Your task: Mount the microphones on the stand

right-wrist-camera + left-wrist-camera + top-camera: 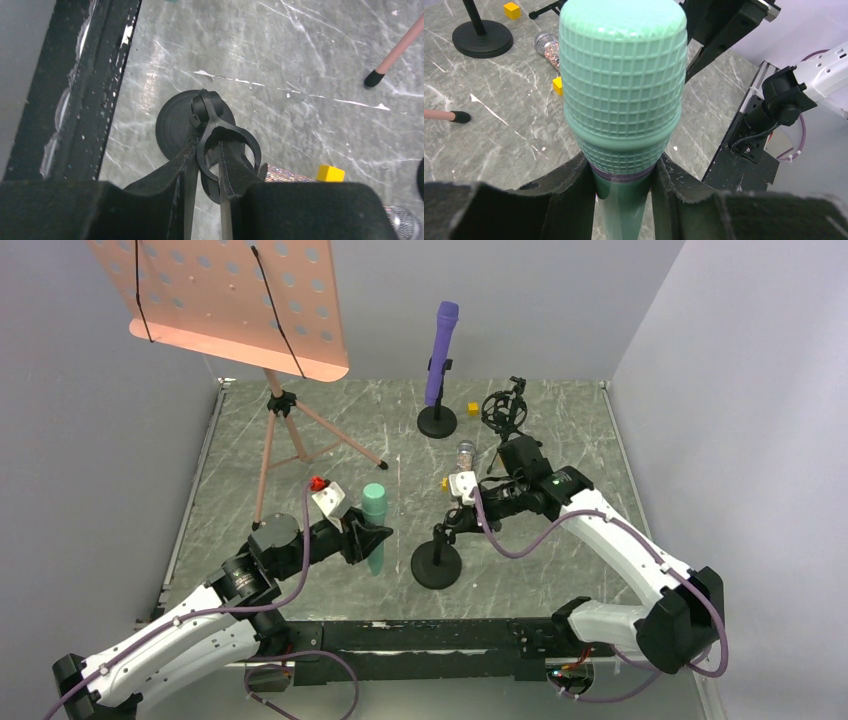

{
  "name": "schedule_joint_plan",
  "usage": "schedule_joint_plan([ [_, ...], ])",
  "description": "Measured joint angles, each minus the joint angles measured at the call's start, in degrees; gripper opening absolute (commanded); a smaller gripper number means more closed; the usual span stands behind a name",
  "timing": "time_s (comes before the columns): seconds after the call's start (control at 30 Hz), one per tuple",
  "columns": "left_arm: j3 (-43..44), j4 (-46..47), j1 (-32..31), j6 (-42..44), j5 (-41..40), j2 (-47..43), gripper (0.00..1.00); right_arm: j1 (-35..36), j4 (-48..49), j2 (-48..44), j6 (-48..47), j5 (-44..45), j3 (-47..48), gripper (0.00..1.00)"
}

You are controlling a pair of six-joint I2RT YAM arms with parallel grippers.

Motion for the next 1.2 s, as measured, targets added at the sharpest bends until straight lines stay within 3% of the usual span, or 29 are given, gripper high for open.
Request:
schedule_joint_plan([
  [0.33,0.0,1.7,0.0,0.0,0.0,0.6,0.00,3.3,17.7,-0.9,29.6,9.3,-3.1,0.00],
  [0.47,0.0,1.9,0.0,0.0,0.0,1.3,0.00,3.4,20.6,-0.9,34.2,11.0,-3.7,0.00],
  [0.6,0.0,2.2,0.0,0.0,0.0,1.9,0.00,4.0,19.8,-0.9,32.0,8.0,-3.9,0.01],
  [0.67,0.0,2.1,0.0,0.0,0.0,2.2,0.00,4.7,18.1,-0.9,28.9,5.8,-3.9,0.07],
  [0.83,0.0,2.6,0.0,0.0,0.0,3.0,0.00,6.4,16.4,-0.9,23.6,1.8,-4.7,0.43],
  [0.93,0.0,2.6,0.0,0.0,0.0,3.3,0.00,6.6,14.6,-0.9,21.6,-0.7,-5.3,0.57],
  [1.07,0.2,2.6,0.0,0.0,0.0,3.4,0.00,6.5,11.3,-1.4,17.5,-2.9,-5.3,0.69],
  [1.2,0.8,2.7,0.0,0.1,0.0,3.4,0.00,5.6,5.7,-2.0,11.8,-5.0,-4.7,0.73],
])
